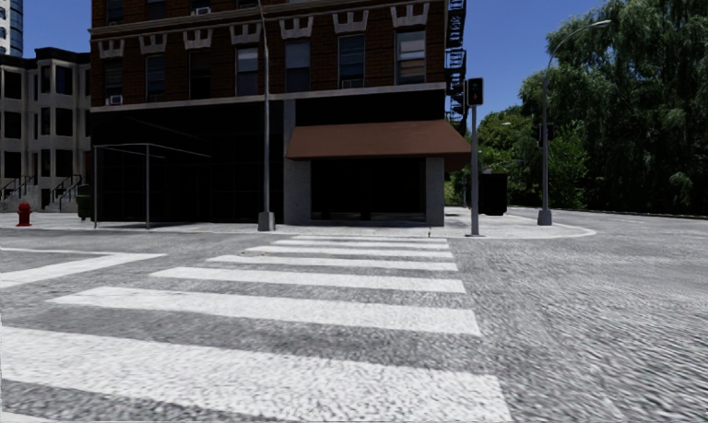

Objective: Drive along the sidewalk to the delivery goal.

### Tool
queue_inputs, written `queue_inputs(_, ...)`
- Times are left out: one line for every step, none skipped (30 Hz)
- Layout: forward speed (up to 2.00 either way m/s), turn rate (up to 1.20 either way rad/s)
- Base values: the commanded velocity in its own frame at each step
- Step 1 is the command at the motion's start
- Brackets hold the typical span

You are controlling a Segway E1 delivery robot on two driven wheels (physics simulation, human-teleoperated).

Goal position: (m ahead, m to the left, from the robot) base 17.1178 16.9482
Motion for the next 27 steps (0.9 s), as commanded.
queue_inputs(2.00,0.00)
queue_inputs(2.00,0.00)
queue_inputs(2.00,0.00)
queue_inputs(2.00,0.00)
queue_inputs(2.00,0.00)
queue_inputs(2.00,0.00)
queue_inputs(2.00,0.00)
queue_inputs(2.00,0.00)
queue_inputs(2.00,0.00)
queue_inputs(2.00,0.00)
queue_inputs(2.00,0.00)
queue_inputs(2.00,0.00)
queue_inputs(2.00,0.00)
queue_inputs(2.00,0.00)
queue_inputs(2.00,0.00)
queue_inputs(2.00,0.00)
queue_inputs(2.00,0.00)
queue_inputs(2.00,0.00)
queue_inputs(2.00,0.00)
queue_inputs(2.00,0.00)
queue_inputs(2.00,0.00)
queue_inputs(2.00,0.00)
queue_inputs(2.00,0.00)
queue_inputs(2.00,0.00)
queue_inputs(2.00,0.00)
queue_inputs(2.00,0.00)
queue_inputs(2.00,0.00)
